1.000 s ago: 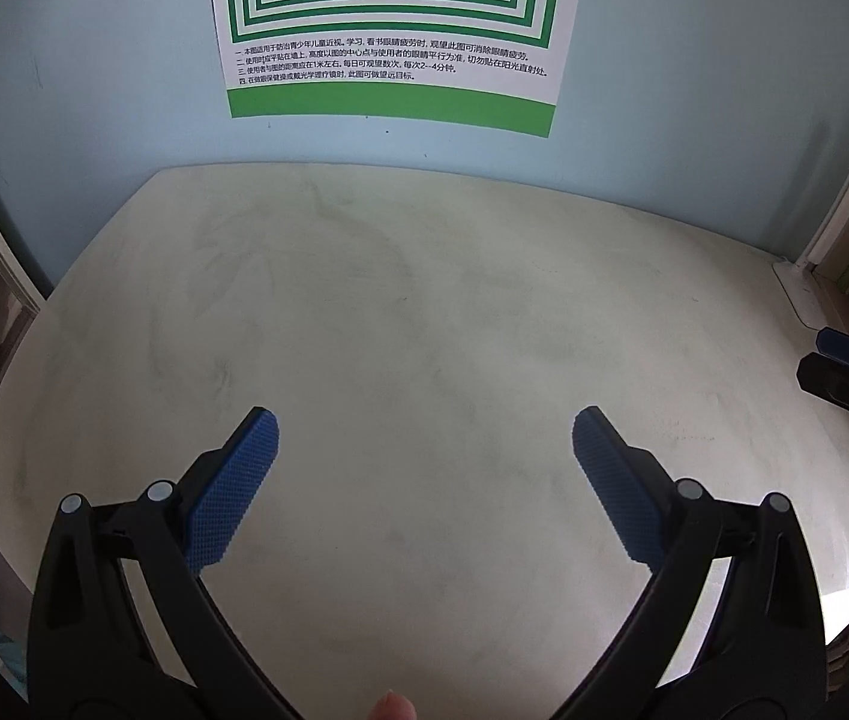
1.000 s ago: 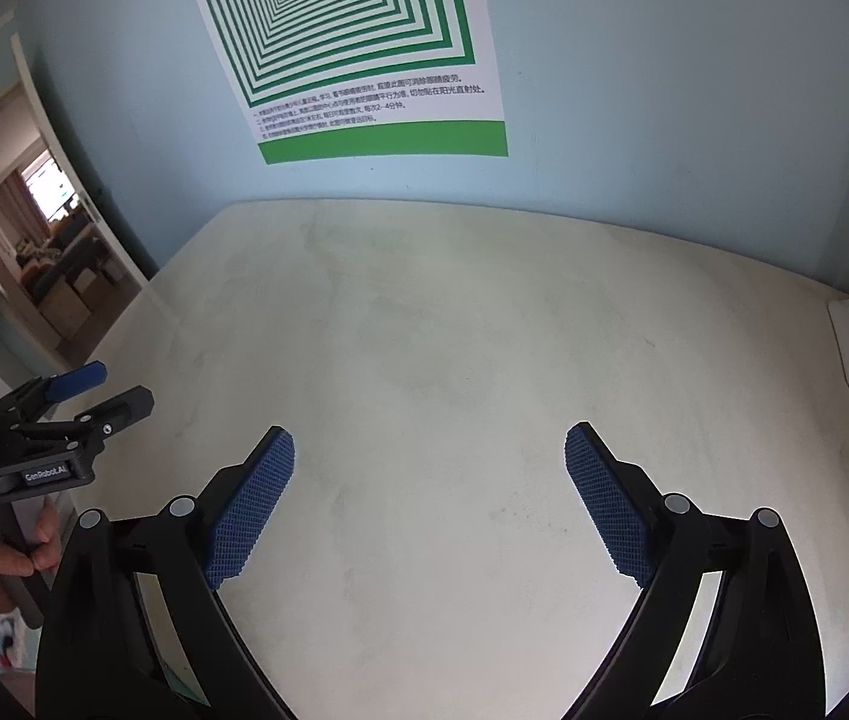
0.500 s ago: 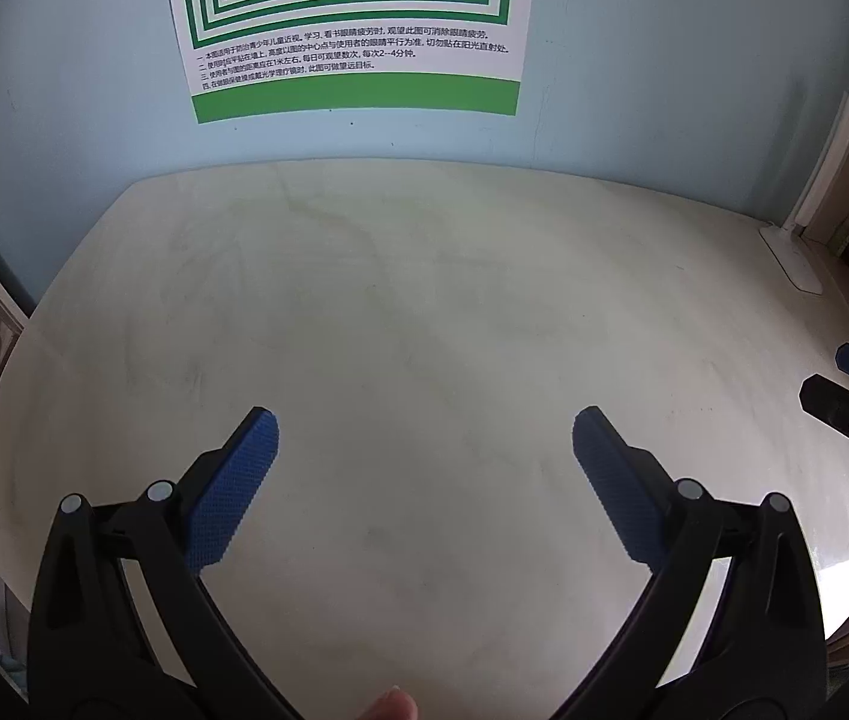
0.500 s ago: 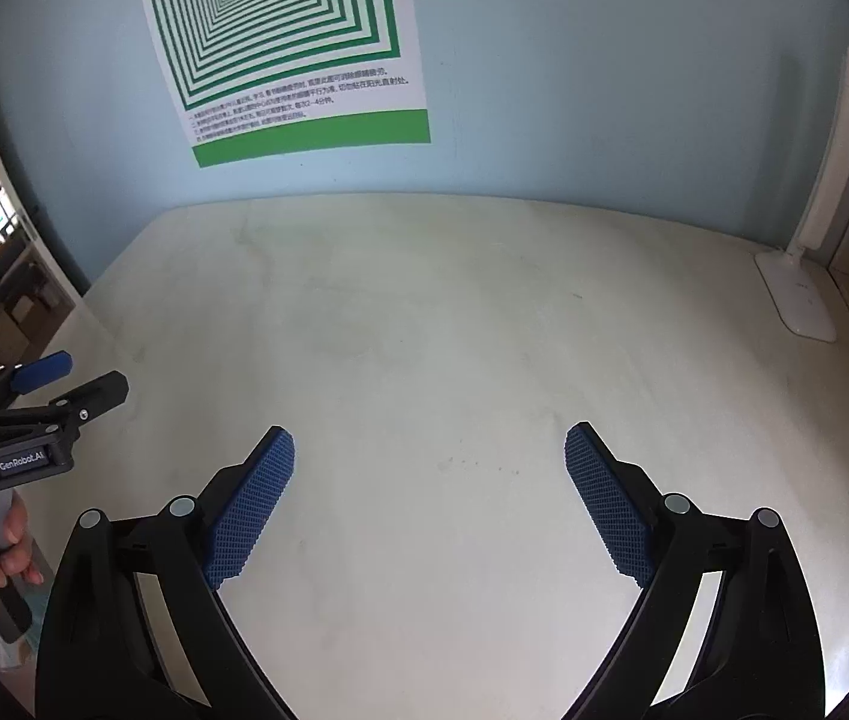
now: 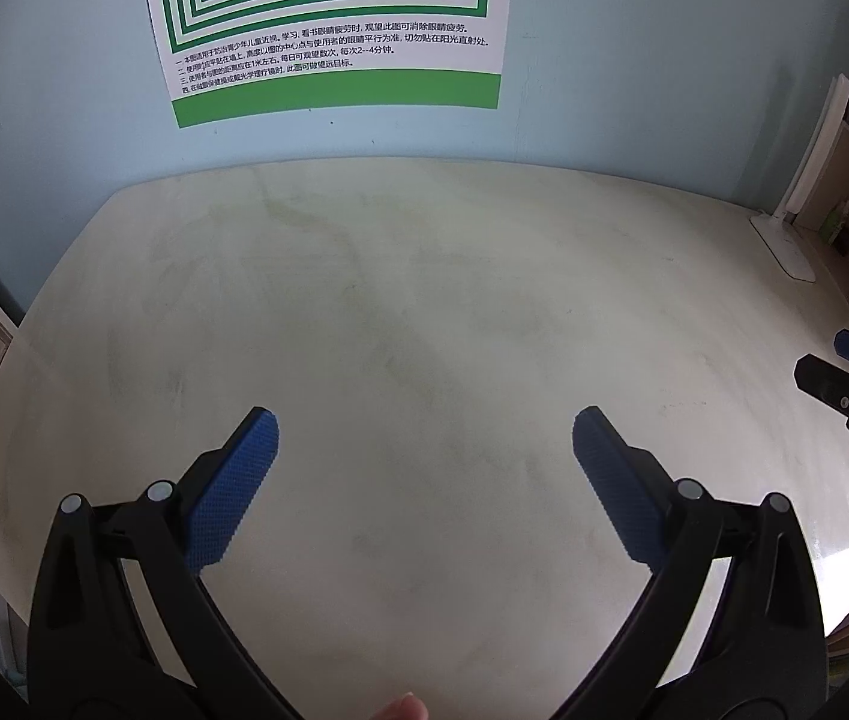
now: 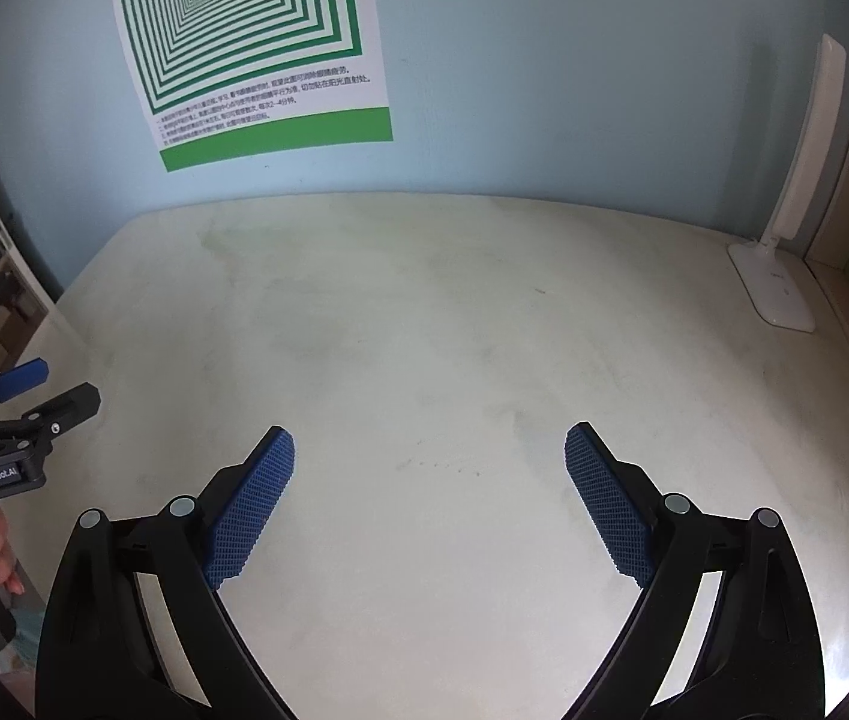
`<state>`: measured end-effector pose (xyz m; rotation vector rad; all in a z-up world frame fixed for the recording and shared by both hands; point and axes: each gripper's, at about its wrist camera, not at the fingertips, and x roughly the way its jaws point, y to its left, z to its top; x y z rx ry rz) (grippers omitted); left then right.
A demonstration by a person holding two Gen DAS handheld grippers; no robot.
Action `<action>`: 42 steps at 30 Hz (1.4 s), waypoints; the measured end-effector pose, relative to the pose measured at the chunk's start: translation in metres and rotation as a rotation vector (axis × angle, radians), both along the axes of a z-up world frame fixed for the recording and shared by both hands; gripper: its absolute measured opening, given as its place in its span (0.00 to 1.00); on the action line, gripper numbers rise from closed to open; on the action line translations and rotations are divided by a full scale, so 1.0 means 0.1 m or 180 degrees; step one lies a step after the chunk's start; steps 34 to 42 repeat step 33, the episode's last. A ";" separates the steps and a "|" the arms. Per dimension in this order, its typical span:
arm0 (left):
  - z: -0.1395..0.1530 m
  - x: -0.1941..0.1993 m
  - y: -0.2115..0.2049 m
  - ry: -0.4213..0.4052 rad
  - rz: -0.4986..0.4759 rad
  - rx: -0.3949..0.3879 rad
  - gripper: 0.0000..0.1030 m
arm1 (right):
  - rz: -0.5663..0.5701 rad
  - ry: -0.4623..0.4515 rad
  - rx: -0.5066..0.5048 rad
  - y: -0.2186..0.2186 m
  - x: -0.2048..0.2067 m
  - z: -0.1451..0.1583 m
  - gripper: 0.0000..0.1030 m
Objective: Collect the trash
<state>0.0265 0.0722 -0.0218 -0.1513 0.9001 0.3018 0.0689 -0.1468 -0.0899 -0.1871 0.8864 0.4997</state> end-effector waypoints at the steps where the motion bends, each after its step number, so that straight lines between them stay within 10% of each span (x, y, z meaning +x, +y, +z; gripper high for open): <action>1: -0.01 0.01 0.00 0.0005 -0.0007 0.0009 0.93 | -0.0008 0.0003 0.0017 0.00 0.01 0.00 0.88; 42: -0.19 0.01 0.06 0.0055 -0.0033 -0.0025 0.93 | -0.0030 0.0137 0.0039 0.06 0.00 -0.10 0.88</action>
